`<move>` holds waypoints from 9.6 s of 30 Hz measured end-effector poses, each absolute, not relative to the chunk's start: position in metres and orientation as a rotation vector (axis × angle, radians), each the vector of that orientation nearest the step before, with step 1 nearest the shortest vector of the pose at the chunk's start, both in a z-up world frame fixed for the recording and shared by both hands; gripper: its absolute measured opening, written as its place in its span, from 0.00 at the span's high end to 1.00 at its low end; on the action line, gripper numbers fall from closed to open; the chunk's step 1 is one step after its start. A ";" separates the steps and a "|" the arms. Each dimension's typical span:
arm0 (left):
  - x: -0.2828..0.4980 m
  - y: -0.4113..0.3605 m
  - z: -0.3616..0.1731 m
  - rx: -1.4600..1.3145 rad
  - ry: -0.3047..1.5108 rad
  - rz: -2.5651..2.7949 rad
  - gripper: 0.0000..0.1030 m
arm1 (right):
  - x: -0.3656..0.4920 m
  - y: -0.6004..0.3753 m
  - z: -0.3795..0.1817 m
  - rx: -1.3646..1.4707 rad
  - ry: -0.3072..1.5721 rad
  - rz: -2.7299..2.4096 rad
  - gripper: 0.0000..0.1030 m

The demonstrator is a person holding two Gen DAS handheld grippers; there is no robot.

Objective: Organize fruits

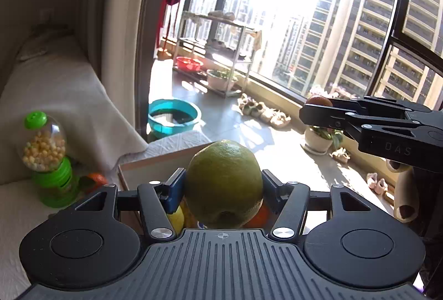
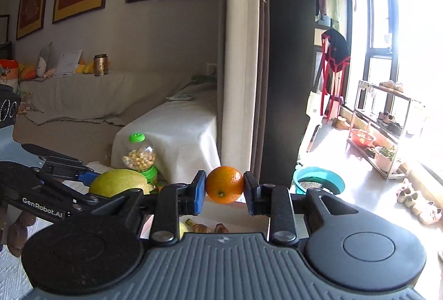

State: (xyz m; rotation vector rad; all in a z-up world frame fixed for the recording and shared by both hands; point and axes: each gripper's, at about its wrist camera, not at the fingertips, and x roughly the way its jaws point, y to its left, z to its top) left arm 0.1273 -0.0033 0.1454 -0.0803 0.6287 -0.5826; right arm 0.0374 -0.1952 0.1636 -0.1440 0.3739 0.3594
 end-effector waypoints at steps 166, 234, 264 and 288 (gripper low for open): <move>0.005 0.006 0.031 -0.035 0.718 -0.360 0.51 | -0.014 -0.182 -0.029 -0.155 0.745 0.467 0.00; -0.009 0.013 0.034 -0.048 0.672 -0.393 0.52 | -0.025 -0.181 0.010 -0.147 0.729 0.356 0.69; 0.214 0.036 0.107 -0.238 0.563 -0.469 0.53 | 0.132 -0.194 0.057 -0.066 0.718 0.270 0.56; 0.173 0.118 0.012 -0.033 0.723 -0.093 0.50 | 0.121 -0.076 0.085 -0.216 0.714 0.469 0.53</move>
